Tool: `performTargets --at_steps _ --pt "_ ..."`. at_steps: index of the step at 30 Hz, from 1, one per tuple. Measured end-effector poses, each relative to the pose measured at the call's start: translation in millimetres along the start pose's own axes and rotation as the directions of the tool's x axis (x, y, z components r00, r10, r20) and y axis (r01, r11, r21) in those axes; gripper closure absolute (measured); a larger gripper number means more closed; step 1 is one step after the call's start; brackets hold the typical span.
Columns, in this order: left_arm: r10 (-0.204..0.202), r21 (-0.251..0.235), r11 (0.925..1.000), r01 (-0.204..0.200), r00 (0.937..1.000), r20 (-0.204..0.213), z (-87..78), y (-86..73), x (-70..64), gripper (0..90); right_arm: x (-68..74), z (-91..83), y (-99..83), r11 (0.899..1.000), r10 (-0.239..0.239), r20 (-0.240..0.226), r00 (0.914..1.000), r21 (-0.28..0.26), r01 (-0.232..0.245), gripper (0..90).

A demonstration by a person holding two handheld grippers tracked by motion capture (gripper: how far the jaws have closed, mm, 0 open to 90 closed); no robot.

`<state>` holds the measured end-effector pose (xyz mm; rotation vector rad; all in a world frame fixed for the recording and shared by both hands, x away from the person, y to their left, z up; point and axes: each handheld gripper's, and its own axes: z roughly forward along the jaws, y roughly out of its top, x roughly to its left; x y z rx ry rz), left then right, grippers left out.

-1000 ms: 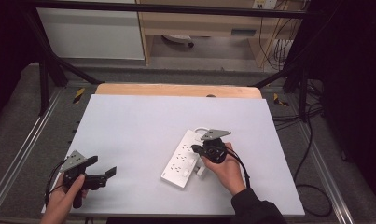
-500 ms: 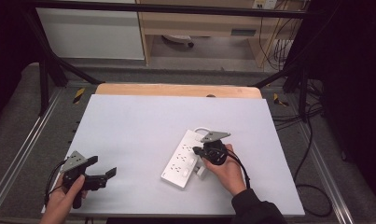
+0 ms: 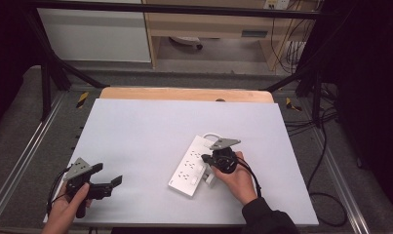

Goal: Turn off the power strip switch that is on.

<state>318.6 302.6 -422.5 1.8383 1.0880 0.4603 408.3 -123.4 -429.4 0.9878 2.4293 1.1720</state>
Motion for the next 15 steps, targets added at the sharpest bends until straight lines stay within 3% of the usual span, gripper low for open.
performTargets --at_steps 15 --pt "-0.003 0.000 1.0000 0.003 1.0000 -0.003 -1.1 0.0 0.9 7.6 1.9 1.8 -0.3 1.000 -0.005 -0.003 1.0000 0.008 0.005 90.0"
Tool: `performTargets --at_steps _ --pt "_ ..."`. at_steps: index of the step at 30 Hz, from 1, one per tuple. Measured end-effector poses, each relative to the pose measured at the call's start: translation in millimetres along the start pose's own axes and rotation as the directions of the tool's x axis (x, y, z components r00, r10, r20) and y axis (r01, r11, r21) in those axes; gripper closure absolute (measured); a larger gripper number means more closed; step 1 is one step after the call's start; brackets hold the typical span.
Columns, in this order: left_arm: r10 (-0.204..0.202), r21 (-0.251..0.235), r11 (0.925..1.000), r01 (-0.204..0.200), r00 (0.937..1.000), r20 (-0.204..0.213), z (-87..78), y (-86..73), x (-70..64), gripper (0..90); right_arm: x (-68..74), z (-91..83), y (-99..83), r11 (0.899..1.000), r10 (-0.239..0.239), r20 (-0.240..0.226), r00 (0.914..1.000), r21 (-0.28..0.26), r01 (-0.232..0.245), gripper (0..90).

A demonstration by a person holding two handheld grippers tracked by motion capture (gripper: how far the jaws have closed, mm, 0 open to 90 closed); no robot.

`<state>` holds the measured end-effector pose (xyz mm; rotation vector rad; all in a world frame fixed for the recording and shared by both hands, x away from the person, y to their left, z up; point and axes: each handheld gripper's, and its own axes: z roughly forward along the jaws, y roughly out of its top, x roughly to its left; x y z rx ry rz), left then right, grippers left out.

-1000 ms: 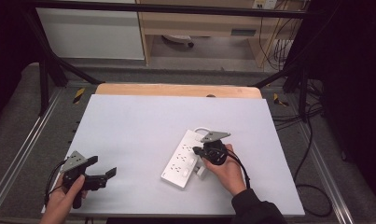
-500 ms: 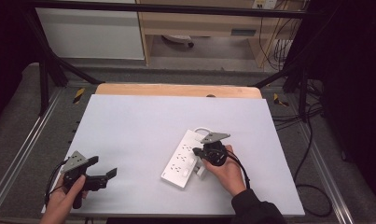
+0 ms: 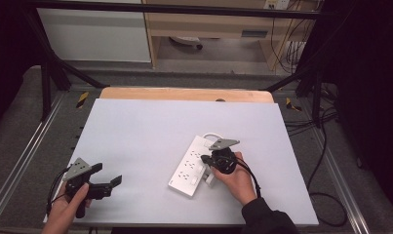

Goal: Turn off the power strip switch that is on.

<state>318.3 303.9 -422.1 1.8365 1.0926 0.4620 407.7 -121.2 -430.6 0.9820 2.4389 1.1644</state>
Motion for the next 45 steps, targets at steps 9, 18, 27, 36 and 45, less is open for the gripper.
performTargets --at_steps 9,18,27,36,45 --pt "0.001 0.001 1.0000 -0.001 1.0000 0.004 0.4 -0.4 -0.7 7.6 -0.7 -0.4 -0.1 1.000 0.000 0.004 1.0000 0.006 -0.001 90.0" --pt "0.003 0.002 1.0000 -0.003 1.0000 0.005 0.7 -0.5 -0.8 7.6 -0.7 -0.2 0.1 1.000 -0.007 0.005 1.0000 0.008 0.007 90.0" --pt "0.004 0.003 1.0000 -0.004 1.0000 0.004 0.8 -0.6 -0.9 7.6 -0.3 -0.4 0.0 1.000 -0.005 0.006 1.0000 0.010 0.005 90.0" --pt "0.003 0.012 0.9999 -0.003 1.0000 0.003 1.1 -0.9 -0.8 7.6 0.2 -0.2 -0.1 1.000 -0.008 0.009 0.9999 0.010 0.008 90.0" --pt "0.004 0.013 0.9999 -0.004 1.0000 0.003 1.2 -1.0 -0.8 7.6 0.1 0.3 -0.2 1.000 -0.008 0.006 1.0000 0.014 0.007 90.0"
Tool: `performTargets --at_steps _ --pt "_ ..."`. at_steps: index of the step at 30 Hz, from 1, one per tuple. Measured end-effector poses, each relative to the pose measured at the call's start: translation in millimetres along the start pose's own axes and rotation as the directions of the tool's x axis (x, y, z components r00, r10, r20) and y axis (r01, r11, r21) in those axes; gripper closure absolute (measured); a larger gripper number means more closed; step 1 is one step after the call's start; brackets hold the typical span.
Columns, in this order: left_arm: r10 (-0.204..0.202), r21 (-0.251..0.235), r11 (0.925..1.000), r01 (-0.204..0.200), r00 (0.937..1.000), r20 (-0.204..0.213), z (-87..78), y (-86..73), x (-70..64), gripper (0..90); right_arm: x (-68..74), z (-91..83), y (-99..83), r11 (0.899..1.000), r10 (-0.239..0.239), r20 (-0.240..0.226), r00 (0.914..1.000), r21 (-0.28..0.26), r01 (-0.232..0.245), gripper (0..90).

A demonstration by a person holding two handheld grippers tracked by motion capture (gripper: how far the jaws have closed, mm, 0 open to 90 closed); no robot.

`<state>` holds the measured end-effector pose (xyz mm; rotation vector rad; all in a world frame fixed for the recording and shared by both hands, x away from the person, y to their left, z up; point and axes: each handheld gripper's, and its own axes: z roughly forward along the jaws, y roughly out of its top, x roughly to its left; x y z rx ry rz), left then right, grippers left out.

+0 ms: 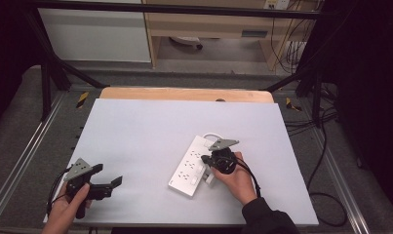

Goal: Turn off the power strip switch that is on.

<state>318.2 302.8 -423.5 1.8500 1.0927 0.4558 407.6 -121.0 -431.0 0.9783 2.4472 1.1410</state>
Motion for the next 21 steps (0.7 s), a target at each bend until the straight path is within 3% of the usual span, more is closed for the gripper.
performTargets --at_steps 21 --pt "0.001 -0.001 1.0000 -0.001 1.0000 -0.001 0.0 0.1 0.1 7.6 1.7 2.8 0.9 1.000 -0.012 -0.013 0.9998 0.010 0.012 90.0"
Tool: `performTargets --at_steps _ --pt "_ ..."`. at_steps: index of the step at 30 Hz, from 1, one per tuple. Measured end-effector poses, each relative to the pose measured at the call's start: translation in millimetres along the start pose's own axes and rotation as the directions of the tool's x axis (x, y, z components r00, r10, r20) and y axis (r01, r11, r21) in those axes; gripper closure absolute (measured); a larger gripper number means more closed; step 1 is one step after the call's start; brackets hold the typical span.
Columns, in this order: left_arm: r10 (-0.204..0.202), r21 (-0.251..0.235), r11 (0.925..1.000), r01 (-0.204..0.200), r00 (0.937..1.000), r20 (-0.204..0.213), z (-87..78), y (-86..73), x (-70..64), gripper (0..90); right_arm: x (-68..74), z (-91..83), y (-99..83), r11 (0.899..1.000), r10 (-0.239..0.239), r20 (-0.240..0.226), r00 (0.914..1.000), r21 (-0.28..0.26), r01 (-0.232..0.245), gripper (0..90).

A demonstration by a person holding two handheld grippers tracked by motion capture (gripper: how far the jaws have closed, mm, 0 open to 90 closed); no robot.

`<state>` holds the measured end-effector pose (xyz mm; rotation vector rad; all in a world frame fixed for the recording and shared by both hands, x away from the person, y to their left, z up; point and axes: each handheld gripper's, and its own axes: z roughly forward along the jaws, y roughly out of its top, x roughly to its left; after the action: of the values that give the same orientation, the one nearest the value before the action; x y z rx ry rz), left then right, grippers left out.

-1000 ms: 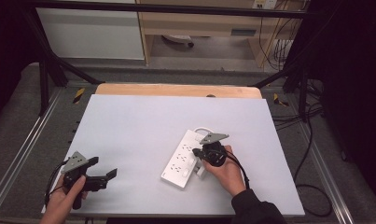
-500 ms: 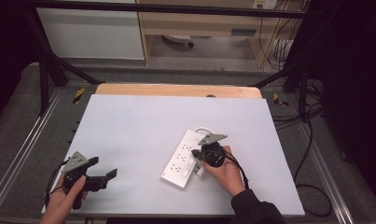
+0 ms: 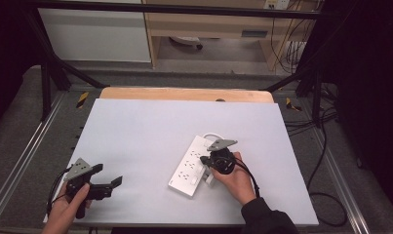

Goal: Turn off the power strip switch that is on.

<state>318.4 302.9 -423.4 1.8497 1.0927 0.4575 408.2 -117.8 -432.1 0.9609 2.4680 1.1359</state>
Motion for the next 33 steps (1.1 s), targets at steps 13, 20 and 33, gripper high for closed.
performTargets --at_steps 13,20,33 --pt "-0.006 -0.001 1.0000 0.006 1.0000 -0.002 0.3 0.3 0.5 7.6 0.5 1.9 2.4 1.000 0.002 -0.009 1.0000 -0.007 -0.002 90.0" --pt "-0.011 -0.002 0.9999 0.011 0.9999 -0.006 1.2 0.5 1.3 7.7 -0.2 2.0 5.1 1.000 0.004 -0.011 0.9999 -0.016 -0.004 90.0" --pt "-0.010 0.000 0.9999 0.010 0.9999 -0.007 1.4 0.3 1.1 7.6 0.1 -2.3 8.6 0.999 0.009 -0.012 0.9999 -0.049 -0.010 90.0"
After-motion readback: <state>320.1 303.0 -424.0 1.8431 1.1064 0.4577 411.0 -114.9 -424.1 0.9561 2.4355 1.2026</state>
